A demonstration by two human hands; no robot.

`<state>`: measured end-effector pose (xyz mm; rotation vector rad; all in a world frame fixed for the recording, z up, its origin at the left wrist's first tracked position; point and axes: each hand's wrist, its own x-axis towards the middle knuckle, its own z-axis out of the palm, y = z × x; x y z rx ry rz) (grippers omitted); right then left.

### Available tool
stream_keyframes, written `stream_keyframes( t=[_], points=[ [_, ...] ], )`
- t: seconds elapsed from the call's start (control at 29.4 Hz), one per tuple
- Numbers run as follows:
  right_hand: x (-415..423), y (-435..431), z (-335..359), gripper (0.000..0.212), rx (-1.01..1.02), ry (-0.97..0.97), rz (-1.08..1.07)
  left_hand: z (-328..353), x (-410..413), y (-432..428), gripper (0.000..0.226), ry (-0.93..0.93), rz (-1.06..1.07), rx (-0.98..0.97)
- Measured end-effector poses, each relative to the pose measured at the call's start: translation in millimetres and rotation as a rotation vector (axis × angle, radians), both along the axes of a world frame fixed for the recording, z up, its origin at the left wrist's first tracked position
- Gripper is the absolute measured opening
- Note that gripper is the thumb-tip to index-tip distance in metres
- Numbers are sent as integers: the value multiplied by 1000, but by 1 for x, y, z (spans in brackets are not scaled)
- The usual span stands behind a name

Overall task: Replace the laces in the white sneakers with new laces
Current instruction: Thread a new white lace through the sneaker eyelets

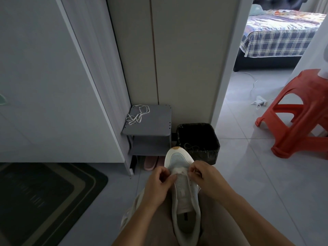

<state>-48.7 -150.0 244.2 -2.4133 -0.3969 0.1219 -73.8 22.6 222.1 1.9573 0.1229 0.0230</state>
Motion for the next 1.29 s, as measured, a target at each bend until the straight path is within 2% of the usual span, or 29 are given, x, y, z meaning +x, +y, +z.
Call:
stream_keyframes(
  t=[0.14, 0.27, 0.31, 0.58, 0.65, 0.78, 0.85, 0.92, 0.95, 1.02, 1.09, 1.16, 1.23, 1.29],
  points=[
    [1, 3, 3, 14, -22, 31, -8, 6, 3, 4, 15, 18, -53, 11],
    [2, 4, 6, 20, 217, 375, -171, 10, 4, 12, 11, 0, -148, 55],
    [2, 4, 6, 20, 256, 412, -207, 9, 4, 13, 10, -19, -166, 83],
    [3, -4, 1, 17, 157, 294, -230, 4, 2, 22, 10, 24, -235, 16],
    [3, -8, 0, 15, 156, 267, -238, 9, 2, 26, 13, 7, -272, 122],
    [0, -9, -2, 9, 27, 184, -232, 11, 0, 31, 5, -262, -235, 565],
    [-7, -7, 1, 5, -80, 55, -246, 14, -6, 33, 5, -379, -175, 660],
    [-23, 2, 12, 11, -91, -57, -217, 16, -13, 35, 5, -520, -134, 690],
    [-31, 11, 18, 14, -58, -47, -175, 15, -17, 34, 2, -588, -118, 714],
    [-46, 31, 26, 24, 83, 171, -107, 15, -27, 29, 6, -678, -104, 761],
    [-53, 49, 29, 34, 399, 492, -148, 15, -36, 24, 7, -734, -114, 793],
    [-53, 56, 27, 32, 753, 738, -278, 15, -44, 20, 5, -775, -144, 836],
    [-52, 58, 25, 23, 922, 835, -343, 16, -50, 20, 5, -809, -161, 891],
    [-52, 58, 26, 19, 972, 872, -361, 15, -58, 24, 9, -818, -146, 929]
  ],
)
